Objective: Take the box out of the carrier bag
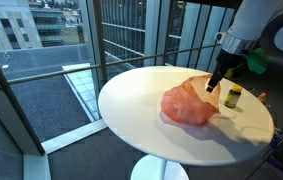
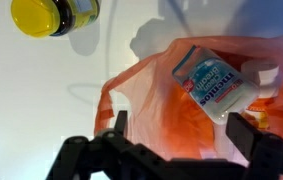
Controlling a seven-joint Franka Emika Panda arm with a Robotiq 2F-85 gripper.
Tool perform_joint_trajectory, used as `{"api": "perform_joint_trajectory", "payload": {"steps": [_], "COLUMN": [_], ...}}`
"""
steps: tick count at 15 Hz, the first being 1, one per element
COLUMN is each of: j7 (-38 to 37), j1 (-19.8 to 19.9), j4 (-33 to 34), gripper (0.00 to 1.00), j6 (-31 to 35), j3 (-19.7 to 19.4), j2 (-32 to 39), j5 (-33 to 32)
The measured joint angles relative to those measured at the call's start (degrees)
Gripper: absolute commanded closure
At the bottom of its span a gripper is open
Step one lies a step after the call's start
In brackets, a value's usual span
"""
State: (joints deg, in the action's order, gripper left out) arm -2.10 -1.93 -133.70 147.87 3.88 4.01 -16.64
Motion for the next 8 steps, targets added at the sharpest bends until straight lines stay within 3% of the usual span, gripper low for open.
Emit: {"api": "perform_joint_trajectory", "payload": {"steps": [5,8], "j7": [16.4,18.6], "j1": [0.0,-0.1], "j4": [-0.2,-0.2], "gripper": [0.0,0.0], "j6": [4.1,4.1], "j3": [0.9,1.1], "j2": [2.7,2.8], "j5": [7.3,7.8]}}
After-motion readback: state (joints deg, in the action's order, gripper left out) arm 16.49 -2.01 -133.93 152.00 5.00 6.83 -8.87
